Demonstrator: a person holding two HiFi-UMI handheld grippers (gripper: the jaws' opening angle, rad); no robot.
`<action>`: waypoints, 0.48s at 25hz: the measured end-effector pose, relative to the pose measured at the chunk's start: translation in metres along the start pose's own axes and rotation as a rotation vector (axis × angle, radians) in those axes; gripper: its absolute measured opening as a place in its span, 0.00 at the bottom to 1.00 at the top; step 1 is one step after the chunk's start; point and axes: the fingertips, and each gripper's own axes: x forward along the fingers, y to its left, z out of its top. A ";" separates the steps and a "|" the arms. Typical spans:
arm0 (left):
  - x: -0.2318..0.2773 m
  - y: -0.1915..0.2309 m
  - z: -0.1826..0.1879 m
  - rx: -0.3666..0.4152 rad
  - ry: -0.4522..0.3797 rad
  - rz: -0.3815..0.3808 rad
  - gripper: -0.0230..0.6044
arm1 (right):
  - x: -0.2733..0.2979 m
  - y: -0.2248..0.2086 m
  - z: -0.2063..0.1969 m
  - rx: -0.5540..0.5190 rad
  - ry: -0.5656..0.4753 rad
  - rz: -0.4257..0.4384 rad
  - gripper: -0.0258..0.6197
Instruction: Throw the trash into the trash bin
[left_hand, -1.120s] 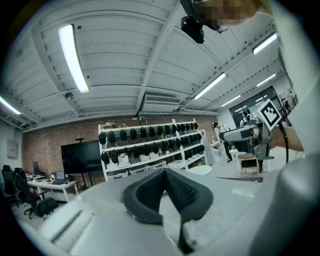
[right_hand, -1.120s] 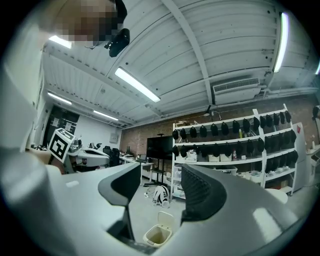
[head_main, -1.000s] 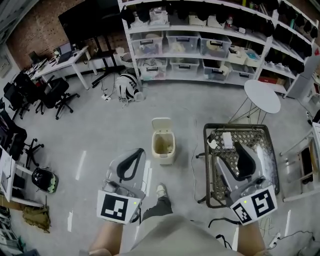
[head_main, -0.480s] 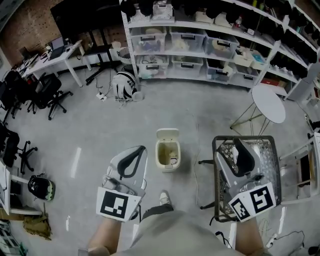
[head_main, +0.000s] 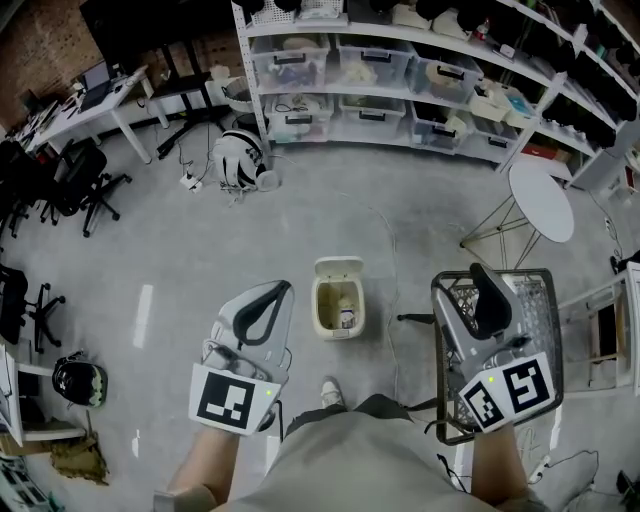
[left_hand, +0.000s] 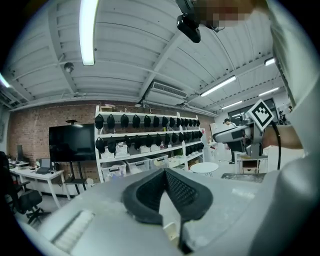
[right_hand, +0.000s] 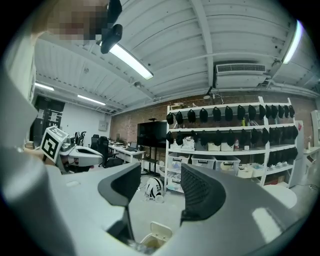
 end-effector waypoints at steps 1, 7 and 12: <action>0.004 0.003 -0.001 -0.005 0.004 -0.004 0.04 | 0.004 -0.002 0.000 0.006 0.002 -0.003 0.43; 0.016 0.013 -0.007 -0.012 0.007 0.002 0.04 | 0.021 -0.010 -0.005 0.011 0.008 -0.001 0.43; 0.028 0.016 -0.009 -0.026 0.021 0.021 0.04 | 0.028 -0.023 -0.006 0.010 0.011 0.004 0.43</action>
